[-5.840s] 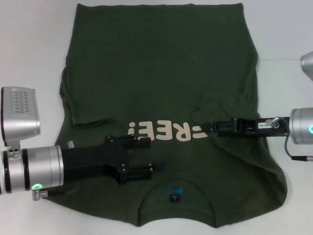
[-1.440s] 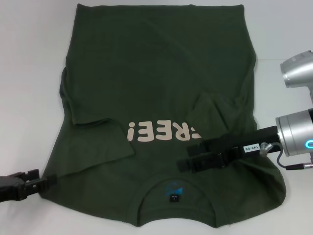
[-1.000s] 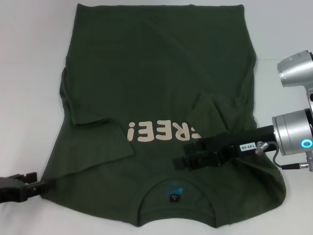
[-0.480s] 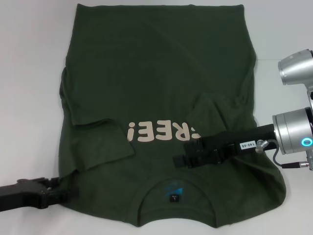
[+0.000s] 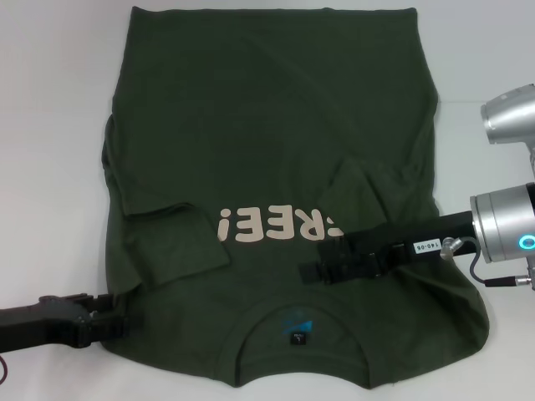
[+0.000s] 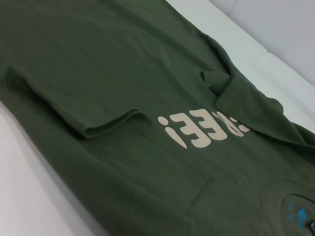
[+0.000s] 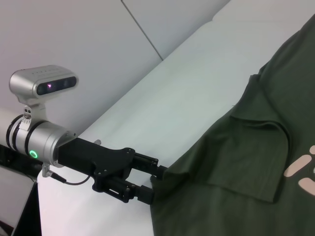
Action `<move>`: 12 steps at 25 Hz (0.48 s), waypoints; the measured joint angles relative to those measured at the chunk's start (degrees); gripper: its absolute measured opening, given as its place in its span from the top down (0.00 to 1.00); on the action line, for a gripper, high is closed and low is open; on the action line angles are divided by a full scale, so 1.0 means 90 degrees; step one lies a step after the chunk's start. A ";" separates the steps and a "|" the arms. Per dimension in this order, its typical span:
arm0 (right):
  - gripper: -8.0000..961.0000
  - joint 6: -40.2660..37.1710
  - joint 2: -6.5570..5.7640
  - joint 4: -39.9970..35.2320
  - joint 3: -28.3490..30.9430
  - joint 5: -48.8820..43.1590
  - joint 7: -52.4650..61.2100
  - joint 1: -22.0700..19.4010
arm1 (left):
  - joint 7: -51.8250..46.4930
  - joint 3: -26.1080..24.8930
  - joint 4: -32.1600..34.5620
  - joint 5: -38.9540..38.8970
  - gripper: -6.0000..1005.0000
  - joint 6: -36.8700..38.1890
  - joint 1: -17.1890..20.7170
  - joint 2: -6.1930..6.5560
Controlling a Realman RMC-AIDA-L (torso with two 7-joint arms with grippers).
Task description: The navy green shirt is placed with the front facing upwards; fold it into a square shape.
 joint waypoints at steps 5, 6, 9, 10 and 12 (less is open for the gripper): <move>0.14 0.0042 -0.0004 0.0030 0.0079 0.0000 -0.0043 0.0000 | 0.0002 -0.0001 0.0024 0.0001 0.27 -0.0003 -0.0019 0.0021; 0.14 0.0047 -0.0007 0.0035 0.0093 0.0000 -0.0053 -0.0002 | 0.0002 -0.0001 0.0026 0.0018 0.27 -0.0022 -0.0023 0.0026; 0.14 0.0064 -0.0011 0.0050 0.0134 0.0000 -0.0063 -0.0018 | 0.0004 -0.0019 0.0029 0.0043 0.27 -0.0049 -0.0026 0.0036; 0.14 0.0065 -0.0011 0.0053 0.0149 0.0000 -0.0064 -0.0021 | 0.0005 -0.0023 0.0029 0.0046 0.27 -0.0058 -0.0027 0.0037; 0.14 0.0066 -0.0012 0.0055 0.0160 0.0000 -0.0065 -0.0025 | 0.0006 -0.0028 0.0030 0.0057 0.27 -0.0078 -0.0025 0.0040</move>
